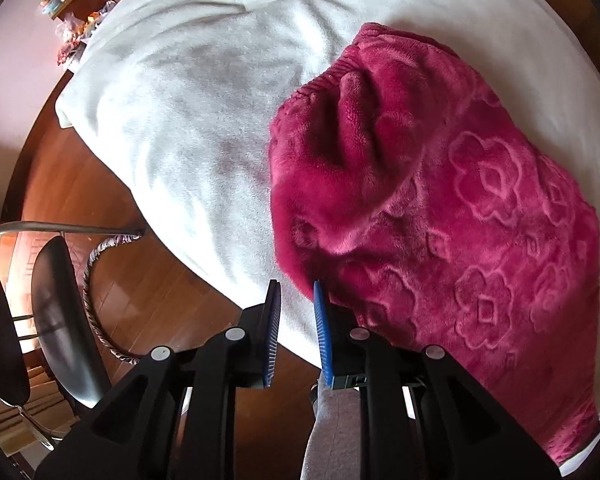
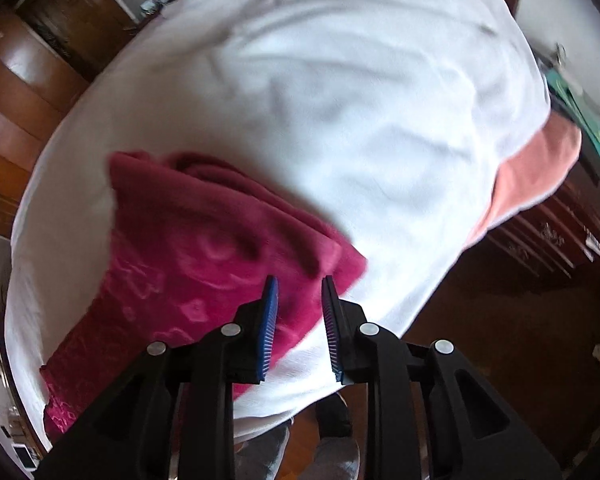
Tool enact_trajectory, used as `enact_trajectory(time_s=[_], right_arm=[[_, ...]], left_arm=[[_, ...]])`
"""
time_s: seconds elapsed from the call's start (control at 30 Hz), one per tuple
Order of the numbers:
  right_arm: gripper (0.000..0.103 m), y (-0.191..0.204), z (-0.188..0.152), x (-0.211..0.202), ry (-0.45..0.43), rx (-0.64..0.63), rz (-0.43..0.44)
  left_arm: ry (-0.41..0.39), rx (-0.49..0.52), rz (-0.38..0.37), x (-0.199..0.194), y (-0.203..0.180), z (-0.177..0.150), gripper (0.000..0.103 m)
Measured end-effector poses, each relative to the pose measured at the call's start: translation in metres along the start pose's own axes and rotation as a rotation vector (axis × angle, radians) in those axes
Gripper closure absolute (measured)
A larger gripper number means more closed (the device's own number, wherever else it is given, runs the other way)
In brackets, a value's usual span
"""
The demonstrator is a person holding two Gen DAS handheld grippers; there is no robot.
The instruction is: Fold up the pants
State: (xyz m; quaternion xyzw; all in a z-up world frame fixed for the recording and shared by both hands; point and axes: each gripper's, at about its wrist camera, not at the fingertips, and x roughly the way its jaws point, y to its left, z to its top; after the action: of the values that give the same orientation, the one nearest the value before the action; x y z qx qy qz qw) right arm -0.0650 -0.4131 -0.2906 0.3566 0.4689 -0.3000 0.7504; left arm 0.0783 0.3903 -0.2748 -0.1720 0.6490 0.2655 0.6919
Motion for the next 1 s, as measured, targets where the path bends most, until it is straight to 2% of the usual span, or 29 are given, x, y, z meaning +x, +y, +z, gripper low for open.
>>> enact_trajectory(time_s=[0.03,0.1,0.17,0.23,0.4,0.53,0.7,0.83,1.0], right_arm=[[0.080,0.008,0.001,-0.005,-0.015,-0.019,0.012],[0.079,0.028,0.002,-0.016,-0.033,-0.048,0.029],[0.073,0.046,0.004,-0.021,-0.049,-0.076,0.054],[0.071,0.059,0.008,-0.024,-0.057,-0.112,0.078],[0.071,0.096,0.011,-0.008,-0.048,-0.220,0.083],[0.071,0.110,0.022,0.016,-0.033,-0.259,0.022],[0.071,0.106,0.040,0.046,-0.003,-0.255,-0.060],[0.072,0.111,0.047,0.063,0.012,-0.271,-0.113],[0.072,0.114,0.048,0.073,0.023,-0.205,-0.138]], left_arm=[[-0.006,0.003,0.002,-0.002,0.000,-0.002,0.084],[-0.027,0.015,0.005,-0.010,-0.004,-0.006,0.073],[-0.052,0.036,0.003,-0.018,-0.012,-0.009,0.064],[-0.073,0.063,-0.002,-0.023,-0.020,-0.010,0.060],[-0.101,0.155,-0.044,-0.028,-0.051,-0.019,0.045],[-0.106,0.213,-0.062,-0.017,-0.071,-0.023,0.041],[-0.095,0.266,-0.042,0.004,-0.091,-0.021,0.038],[-0.066,0.267,0.016,0.027,-0.093,-0.009,0.037],[-0.027,0.233,0.091,0.056,-0.070,0.017,0.035]])
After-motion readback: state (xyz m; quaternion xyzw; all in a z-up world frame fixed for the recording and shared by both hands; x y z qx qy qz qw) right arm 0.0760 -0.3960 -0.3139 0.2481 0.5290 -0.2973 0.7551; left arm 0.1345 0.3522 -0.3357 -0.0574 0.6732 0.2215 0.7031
